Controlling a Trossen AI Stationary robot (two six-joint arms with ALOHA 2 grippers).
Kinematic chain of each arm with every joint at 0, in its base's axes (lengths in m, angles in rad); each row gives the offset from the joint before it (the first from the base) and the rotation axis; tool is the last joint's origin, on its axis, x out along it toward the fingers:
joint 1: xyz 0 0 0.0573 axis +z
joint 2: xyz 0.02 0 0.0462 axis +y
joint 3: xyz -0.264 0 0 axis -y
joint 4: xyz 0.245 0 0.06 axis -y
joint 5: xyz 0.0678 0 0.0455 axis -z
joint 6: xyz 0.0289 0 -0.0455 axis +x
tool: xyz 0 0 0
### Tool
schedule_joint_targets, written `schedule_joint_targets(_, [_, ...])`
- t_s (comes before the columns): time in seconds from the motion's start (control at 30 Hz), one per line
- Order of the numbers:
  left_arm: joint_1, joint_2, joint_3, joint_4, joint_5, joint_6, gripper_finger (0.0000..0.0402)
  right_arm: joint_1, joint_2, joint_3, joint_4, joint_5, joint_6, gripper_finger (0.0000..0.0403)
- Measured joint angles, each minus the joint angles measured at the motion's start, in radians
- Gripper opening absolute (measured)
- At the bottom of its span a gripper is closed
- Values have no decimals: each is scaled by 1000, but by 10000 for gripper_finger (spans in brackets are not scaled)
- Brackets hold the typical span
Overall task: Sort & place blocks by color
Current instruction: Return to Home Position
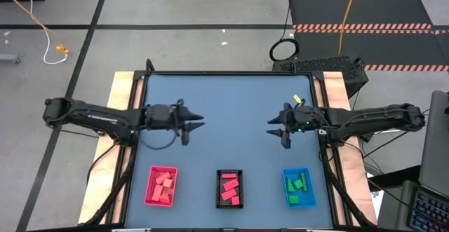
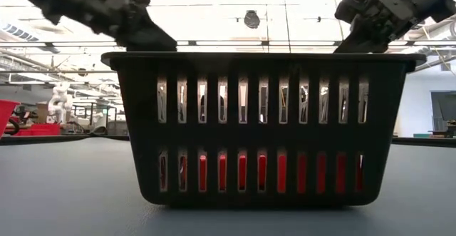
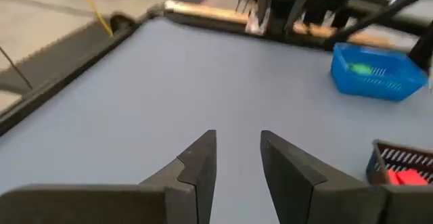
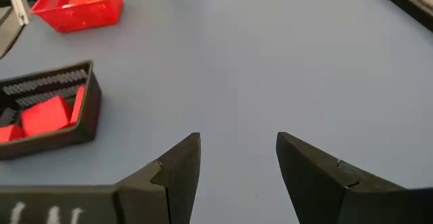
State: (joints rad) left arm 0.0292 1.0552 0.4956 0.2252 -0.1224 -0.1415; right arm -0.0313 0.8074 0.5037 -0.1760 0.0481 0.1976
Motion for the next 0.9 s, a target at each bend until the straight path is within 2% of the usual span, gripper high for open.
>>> schedule_joint_targets(0.13, [-43, -95, -134, 129, -41, -15, 118, 24, -38, -30, 6, 3, 17, 187])
schedule_joint_targets(0.3, [-84, -182, -283, 297, -51, -14, 118, 34, -114, -151, 77, 5, 66, 187])
schedule_joint_targets(0.5, [-104, -276, -421, 310, -65, -49, 118, 34, -203, -305, 252, 3, 132, 187])
schedule_joint_targets(0.6, [-115, -320, -486, 347, -66, -48, 118, 34, -236, -346, 285, 3, 135, 187])
schedule_joint_targets(0.9, [-117, -409, -486, 303, -65, -2, 118, 34, -287, -357, 276, 0, 134, 187])
